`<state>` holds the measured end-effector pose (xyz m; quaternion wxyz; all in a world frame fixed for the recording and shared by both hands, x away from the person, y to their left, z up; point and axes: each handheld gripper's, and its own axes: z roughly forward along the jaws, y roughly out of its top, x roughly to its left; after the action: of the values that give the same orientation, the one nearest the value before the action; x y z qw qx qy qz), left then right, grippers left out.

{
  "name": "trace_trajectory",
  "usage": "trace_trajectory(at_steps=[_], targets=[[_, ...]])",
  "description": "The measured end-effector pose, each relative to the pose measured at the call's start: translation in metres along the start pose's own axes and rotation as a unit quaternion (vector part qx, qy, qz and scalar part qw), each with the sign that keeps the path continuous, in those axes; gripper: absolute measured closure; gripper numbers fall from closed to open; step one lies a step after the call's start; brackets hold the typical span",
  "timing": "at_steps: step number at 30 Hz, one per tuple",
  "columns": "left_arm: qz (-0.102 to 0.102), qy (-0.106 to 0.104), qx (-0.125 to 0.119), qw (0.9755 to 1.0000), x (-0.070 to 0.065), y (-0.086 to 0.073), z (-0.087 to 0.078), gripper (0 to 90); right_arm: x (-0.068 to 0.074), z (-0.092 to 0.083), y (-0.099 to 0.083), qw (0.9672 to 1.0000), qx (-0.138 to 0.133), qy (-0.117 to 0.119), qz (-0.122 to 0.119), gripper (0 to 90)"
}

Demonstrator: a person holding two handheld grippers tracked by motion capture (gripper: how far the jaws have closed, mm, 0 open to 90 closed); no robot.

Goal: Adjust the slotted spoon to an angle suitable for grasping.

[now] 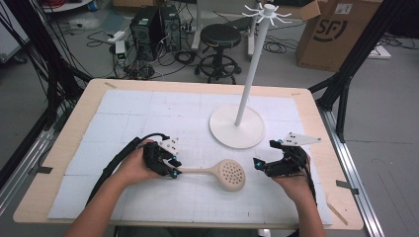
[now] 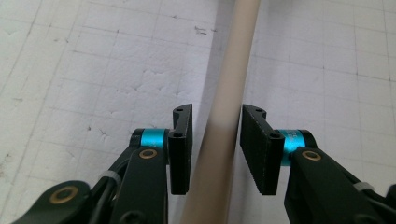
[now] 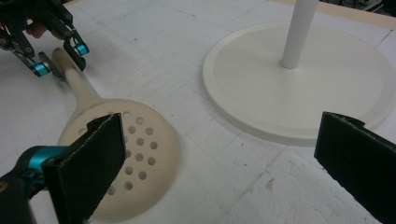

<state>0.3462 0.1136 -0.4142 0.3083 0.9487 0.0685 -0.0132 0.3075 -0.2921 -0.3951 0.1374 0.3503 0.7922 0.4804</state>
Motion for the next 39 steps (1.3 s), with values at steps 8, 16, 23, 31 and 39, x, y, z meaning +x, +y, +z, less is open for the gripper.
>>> trace_trajectory(at_steps=[8, 16, 23, 31, 39], targets=[[0.035, 0.005, 0.002, 0.9994, -0.003, 0.003, 0.003, 71.9, -0.001, -0.001, -0.001, 1.0, 0.0, -0.001, 0.002, 0.8], [0.048, 0.001, -0.005, 0.9988, -0.006, 0.01, 0.01, 73.7, -0.001, -0.001, -0.001, 1.0, -0.002, -0.001, 0.003, 0.8], [0.054, 0.001, 0.0, 0.9985, -0.008, 0.027, 0.021, 74.1, -0.002, -0.002, -0.001, 1.0, -0.003, -0.002, 0.002, 0.8], [0.063, -0.001, 0.004, 0.998, -0.011, 0.062, 0.045, 74.3, -0.003, -0.004, 0.0, 1.0, -0.006, -0.004, 0.0, 0.8], [0.076, -0.004, 0.008, 0.997, -0.014, 0.087, 0.063, 74.3, -0.005, -0.007, 0.0, 0.9999, -0.013, -0.004, 0.003, 0.8]])
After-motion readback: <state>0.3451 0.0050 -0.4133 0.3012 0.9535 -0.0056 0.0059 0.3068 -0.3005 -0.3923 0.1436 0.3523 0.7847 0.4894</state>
